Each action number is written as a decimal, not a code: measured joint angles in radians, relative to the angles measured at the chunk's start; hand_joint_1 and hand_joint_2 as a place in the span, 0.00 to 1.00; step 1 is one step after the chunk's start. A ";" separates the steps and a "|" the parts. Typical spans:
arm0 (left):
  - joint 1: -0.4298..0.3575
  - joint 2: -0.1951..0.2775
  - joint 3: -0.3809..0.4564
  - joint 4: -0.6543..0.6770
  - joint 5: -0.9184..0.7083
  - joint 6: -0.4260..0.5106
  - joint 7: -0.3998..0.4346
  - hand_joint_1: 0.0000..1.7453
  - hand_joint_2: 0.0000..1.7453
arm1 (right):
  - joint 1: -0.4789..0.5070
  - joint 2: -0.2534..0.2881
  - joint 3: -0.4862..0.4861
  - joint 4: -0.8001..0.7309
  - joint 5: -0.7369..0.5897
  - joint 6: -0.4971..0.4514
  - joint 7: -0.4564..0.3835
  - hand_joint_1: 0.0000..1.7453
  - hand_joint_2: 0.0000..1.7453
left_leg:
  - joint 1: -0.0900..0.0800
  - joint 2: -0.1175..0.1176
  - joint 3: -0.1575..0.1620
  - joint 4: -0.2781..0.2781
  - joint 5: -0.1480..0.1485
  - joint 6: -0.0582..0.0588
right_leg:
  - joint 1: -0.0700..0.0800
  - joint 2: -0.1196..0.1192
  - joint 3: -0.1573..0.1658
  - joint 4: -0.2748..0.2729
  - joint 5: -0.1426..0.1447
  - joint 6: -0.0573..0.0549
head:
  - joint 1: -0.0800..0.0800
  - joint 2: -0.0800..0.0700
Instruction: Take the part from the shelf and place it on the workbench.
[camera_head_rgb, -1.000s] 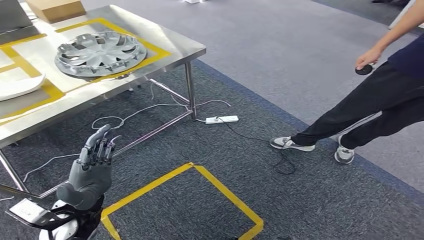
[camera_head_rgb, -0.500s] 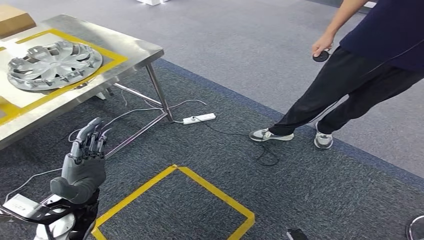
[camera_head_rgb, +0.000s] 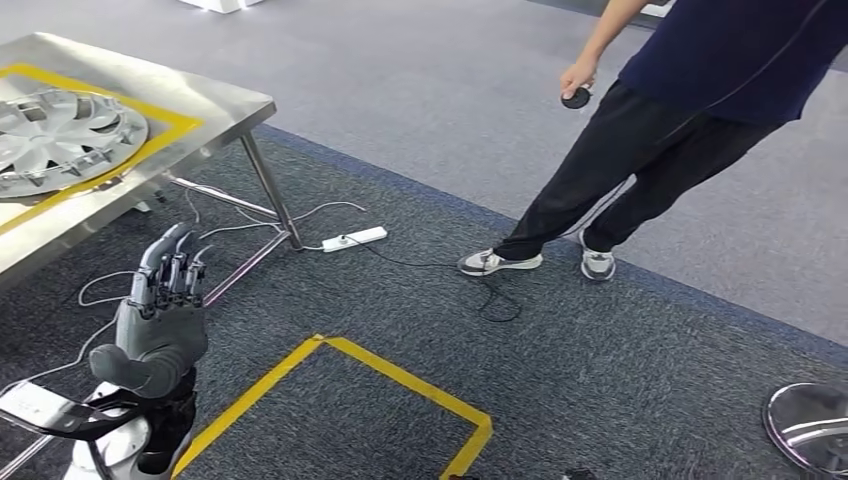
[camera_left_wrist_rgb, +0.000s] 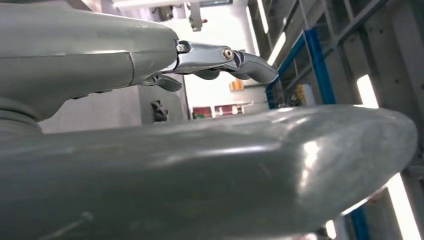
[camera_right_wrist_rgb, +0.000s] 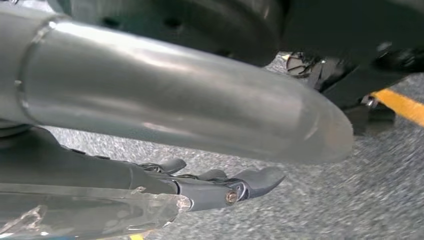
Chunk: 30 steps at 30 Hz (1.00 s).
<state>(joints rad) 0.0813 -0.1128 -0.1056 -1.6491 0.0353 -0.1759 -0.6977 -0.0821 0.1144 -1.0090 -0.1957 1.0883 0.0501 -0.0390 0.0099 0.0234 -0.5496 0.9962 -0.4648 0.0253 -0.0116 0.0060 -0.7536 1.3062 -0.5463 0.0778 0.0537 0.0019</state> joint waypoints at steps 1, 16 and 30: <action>0.001 0.000 0.001 0.000 -0.002 0.000 0.000 0.00 0.00 | 0.002 -0.002 0.000 0.000 0.000 -0.001 -0.001 0.00 0.00 | -0.001 0.010 0.002 0.000 -0.001 0.000 | 0.000 -0.002 0.014 -0.021 0.017 -0.001 | 0.000 0.000; 0.021 0.000 0.012 -0.016 0.011 -0.007 0.000 0.00 0.00 | 0.000 -0.011 0.000 -0.001 0.004 0.005 -0.010 0.00 0.00 | -0.006 -0.014 -0.125 0.285 -0.129 -0.047 | 0.001 0.039 0.154 -0.289 0.124 -0.057 | -0.004 0.000; 0.041 0.008 0.016 -0.016 0.046 -0.065 0.000 0.00 0.00 | 0.006 -0.004 0.000 -0.001 0.016 0.005 -0.021 0.00 0.00 | 0.002 -0.004 -0.012 0.014 0.000 -0.005 | 0.000 0.002 -0.003 -0.002 -0.002 -0.005 | 0.006 0.000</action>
<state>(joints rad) 0.1218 -0.1052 -0.0896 -1.6650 0.0815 -0.2405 -0.6977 -0.0760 0.1103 -1.0086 -0.1965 1.1039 0.0553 -0.0600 0.0121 0.0197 -0.5612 1.0103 -0.4645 0.0208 -0.0119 0.0081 -0.7566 1.3038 -0.5486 0.0728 0.0596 0.0019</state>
